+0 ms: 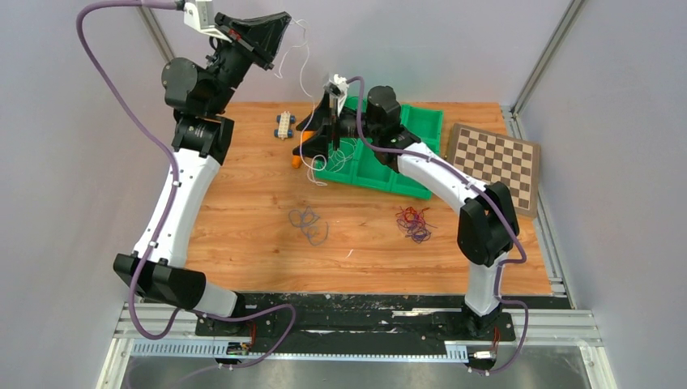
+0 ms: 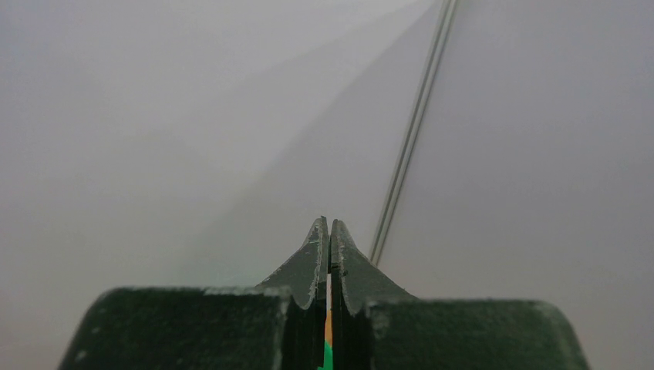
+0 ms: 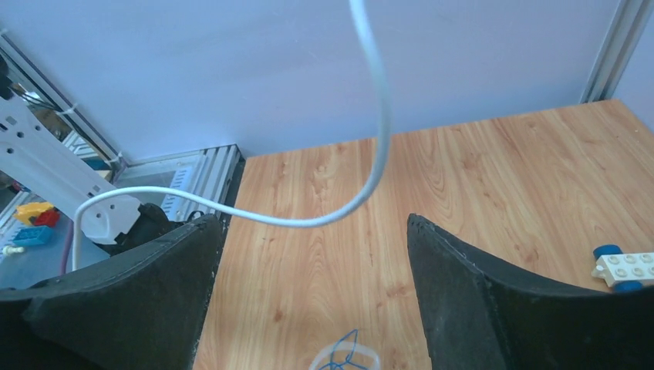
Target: Untangle the cables
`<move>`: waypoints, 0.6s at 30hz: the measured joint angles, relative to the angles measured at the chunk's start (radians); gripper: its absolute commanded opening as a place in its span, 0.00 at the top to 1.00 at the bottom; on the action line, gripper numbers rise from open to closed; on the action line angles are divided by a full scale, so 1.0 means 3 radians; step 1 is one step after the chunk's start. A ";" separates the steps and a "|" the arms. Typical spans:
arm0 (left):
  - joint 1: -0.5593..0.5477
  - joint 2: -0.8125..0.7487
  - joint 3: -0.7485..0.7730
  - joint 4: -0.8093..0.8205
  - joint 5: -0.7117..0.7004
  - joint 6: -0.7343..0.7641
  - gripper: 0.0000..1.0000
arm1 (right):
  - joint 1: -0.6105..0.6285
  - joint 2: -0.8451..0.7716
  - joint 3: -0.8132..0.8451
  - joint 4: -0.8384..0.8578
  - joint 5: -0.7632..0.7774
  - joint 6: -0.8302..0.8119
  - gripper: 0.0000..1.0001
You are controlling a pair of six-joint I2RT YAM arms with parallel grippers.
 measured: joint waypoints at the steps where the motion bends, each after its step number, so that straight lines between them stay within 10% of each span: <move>1: 0.0000 -0.0003 -0.0017 0.0003 0.0008 0.0003 1.00 | -0.0014 0.0000 0.0000 0.0072 -0.0020 0.0066 0.11; 18: 0.0000 -0.0011 -0.0393 0.0203 0.0231 0.0098 1.00 | -0.0464 0.0014 -0.0156 -0.0427 0.0596 -0.0008 0.08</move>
